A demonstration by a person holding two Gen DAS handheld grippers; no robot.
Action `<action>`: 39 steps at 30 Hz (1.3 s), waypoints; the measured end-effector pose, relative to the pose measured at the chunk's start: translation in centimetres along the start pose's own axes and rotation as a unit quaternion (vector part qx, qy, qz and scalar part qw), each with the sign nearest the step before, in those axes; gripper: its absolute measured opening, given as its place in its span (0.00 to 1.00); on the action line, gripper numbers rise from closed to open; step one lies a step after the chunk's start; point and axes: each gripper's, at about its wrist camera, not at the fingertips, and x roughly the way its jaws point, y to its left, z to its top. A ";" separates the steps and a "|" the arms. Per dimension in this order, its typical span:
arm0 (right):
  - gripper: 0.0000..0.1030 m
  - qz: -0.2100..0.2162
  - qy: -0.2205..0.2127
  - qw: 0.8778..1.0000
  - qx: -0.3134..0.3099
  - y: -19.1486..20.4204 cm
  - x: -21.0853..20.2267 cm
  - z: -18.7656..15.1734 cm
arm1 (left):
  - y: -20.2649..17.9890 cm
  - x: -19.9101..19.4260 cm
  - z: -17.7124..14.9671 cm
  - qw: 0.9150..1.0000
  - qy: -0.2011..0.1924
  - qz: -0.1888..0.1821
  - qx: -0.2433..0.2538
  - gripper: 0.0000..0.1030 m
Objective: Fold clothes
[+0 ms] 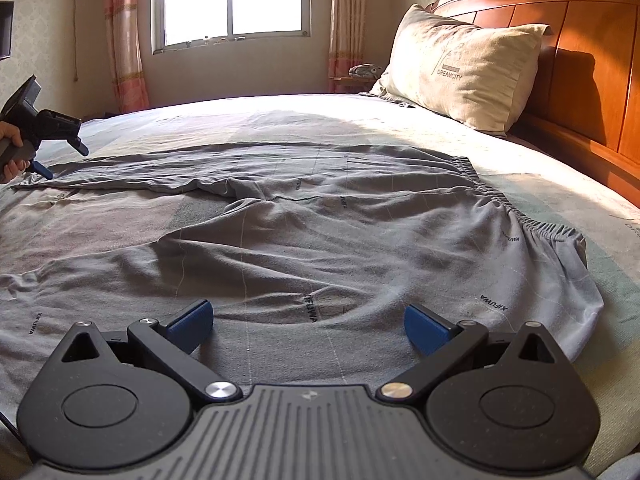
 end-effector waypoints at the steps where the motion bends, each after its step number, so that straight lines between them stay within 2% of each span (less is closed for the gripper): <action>1: 1.00 0.000 0.001 1.000 -0.001 0.1 0.0 0.1 | 0.5 -0.3 0.1 1.000 -0.008 -0.006 0.010 0.99; 2: 1.00 0.007 0.006 1.000 -0.003 0.3 0.0 0.4 | 0.7 -0.4 0.2 1.000 -0.013 -0.010 0.017 0.99; 5: 1.00 0.028 0.023 0.999 -0.010 0.9 0.2 1.3 | -0.3 0.8 -0.1 0.997 -0.011 -0.007 0.082 0.99; 7: 1.00 0.042 0.034 0.998 -0.015 1.4 0.2 2.0 | -0.9 1.9 -1.0 0.992 0.019 -0.005 0.123 0.99; 9: 1.00 0.056 0.045 0.997 -0.019 1.8 0.3 2.6 | -0.8 1.4 -2.1 0.988 0.017 -0.003 0.151 1.00; 12: 1.00 0.076 0.062 0.995 -0.026 2.5 0.4 3.6 | 0.9 0.0 -2.9 0.988 0.024 -0.015 0.149 0.99; 14: 1.00 0.098 0.079 0.992 -0.028 3.1 0.8 4.7 | 1.5 -0.9 -2.7 0.989 0.032 0.001 0.145 0.99; 16: 1.00 0.116 0.089 0.989 -0.032 4.0 1.1 5.9 | 1.6 -1.8 -2.1 0.990 0.012 0.007 0.141 0.99; 19: 1.00 0.129 0.064 0.989 -0.035 5.4 0.9 7.1 | 1.5 -2.0 -1.0 0.989 -0.031 -0.014 0.145 0.99; 23: 1.00 0.146 0.061 0.987 -0.037 6.9 0.9 7.2 | 2.2 0.2 -0.1 0.991 -0.043 -0.022 0.124 0.99; 24: 1.00 0.148 0.064 0.986 -0.041 7.2 0.9 7.0 | 2.5 0.7 0.0 0.992 -0.044 -0.023 0.117 0.99; 26: 1.00 0.144 0.069 0.986 -0.040 7.2 1.1 6.8 | 3.5 1.9 -0.2 0.994 -0.017 -0.006 0.111 0.99; 29: 1.00 0.137 0.076 0.987 -0.038 7.2 1.5 6.4 | 4.9 1.0 -1.3 0.992 -0.008 -0.004 0.129 0.99; 33: 1.00 0.128 0.085 0.987 -0.036 7.2 1.9 6.0 | 7.1 -0.6 -1.5 0.993 0.014 -0.009 0.114 0.99; 36: 1.00 0.127 0.090 0.987 -0.033 7.2 2.1 5.8 | 6.4 -1.2 -0.1 0.996 0.003 -0.018 0.090 0.99; 39: 1.00 0.125 0.085 0.988 -0.038 7.5 2.0 5.8 | 4.9 -0.6 1.1 0.994 -0.021 -0.031 0.107 0.99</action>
